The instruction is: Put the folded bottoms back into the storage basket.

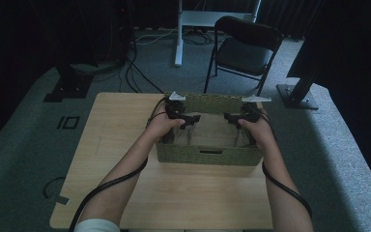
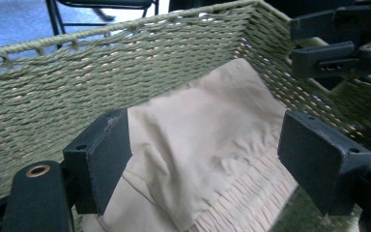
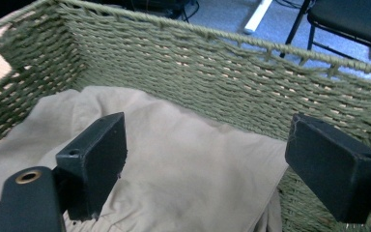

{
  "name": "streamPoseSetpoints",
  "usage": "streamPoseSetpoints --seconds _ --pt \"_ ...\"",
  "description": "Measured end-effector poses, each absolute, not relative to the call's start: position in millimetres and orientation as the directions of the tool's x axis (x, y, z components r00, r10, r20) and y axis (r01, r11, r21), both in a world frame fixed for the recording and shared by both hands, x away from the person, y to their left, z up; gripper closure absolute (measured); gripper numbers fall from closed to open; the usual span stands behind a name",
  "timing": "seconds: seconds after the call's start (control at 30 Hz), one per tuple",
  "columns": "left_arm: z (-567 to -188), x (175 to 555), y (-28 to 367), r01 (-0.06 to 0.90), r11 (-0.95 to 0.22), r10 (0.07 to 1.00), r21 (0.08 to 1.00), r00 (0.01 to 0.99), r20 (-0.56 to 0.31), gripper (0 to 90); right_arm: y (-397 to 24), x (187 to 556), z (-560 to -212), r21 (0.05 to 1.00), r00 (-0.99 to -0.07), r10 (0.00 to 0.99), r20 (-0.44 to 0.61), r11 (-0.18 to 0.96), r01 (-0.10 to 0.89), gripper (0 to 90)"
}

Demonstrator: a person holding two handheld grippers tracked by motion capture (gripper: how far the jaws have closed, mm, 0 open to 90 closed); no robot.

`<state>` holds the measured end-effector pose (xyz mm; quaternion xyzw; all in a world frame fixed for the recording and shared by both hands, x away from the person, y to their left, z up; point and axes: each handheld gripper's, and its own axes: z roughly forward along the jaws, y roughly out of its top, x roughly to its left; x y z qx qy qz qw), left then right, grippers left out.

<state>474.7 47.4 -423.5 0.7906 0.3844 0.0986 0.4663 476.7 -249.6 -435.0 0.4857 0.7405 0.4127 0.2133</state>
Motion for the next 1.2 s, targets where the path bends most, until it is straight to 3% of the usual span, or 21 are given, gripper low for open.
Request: streamPoseSetpoints --seconds 0.67,1.2 --pt "-403.5 440.0 61.6 0.485 -0.231 0.669 0.843 0.709 -0.224 20.3 -246.6 440.7 -413.0 0.854 -0.486 0.873 0.043 0.220 0.471 13.9" --pt "-396.5 401.7 62.4 0.439 -0.273 0.613 0.856 0.765 -0.197 19.8 -249.7 392.4 -401.7 0.895 -0.532 0.847 0.024 0.219 0.389 14.0"
